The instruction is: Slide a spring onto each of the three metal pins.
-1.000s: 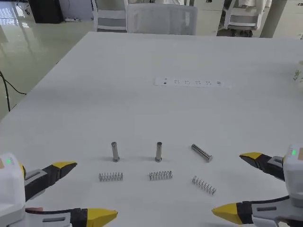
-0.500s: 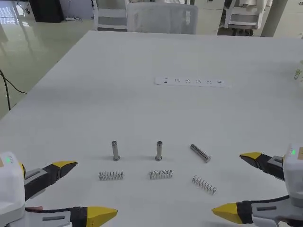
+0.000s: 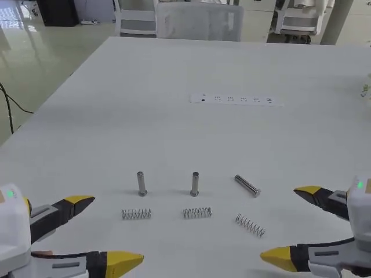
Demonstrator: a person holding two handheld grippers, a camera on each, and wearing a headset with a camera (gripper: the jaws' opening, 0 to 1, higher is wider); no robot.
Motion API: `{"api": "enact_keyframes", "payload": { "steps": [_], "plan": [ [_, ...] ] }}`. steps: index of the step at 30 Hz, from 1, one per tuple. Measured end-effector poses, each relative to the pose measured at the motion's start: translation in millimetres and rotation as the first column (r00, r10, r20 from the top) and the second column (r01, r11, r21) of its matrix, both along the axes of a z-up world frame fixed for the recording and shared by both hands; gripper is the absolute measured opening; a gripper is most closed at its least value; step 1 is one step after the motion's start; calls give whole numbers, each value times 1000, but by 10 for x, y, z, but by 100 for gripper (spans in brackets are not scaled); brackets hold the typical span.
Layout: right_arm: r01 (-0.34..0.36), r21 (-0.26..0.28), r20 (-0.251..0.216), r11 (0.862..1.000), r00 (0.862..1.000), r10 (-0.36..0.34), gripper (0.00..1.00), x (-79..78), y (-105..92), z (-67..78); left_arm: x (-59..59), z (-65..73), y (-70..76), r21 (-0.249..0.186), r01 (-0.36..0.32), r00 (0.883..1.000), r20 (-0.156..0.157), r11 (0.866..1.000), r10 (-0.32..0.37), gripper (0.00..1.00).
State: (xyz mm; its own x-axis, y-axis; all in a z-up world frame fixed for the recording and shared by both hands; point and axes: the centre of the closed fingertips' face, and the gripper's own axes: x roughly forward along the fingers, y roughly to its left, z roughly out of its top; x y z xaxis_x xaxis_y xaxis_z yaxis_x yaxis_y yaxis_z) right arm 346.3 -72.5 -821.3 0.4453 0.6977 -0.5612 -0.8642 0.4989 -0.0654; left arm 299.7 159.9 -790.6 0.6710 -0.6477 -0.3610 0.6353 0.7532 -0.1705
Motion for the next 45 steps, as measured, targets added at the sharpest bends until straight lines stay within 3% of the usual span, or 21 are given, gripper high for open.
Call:
{"api": "enact_keyframes", "payload": {
  "steps": [29, 45],
  "plan": [
    [-27, 1, 29, 1000, 999, 27, 87, 254, 156, 179, -6, 3, -1, 0, -2, 1000, 0, 1000, 2, 89],
    [-57, -24, 40, 998, 998, 58, 82, 523, 323, 237, -9, -7, 4, -1, -2, 1000, -4, 1000, 2, 89]
  ]
}}
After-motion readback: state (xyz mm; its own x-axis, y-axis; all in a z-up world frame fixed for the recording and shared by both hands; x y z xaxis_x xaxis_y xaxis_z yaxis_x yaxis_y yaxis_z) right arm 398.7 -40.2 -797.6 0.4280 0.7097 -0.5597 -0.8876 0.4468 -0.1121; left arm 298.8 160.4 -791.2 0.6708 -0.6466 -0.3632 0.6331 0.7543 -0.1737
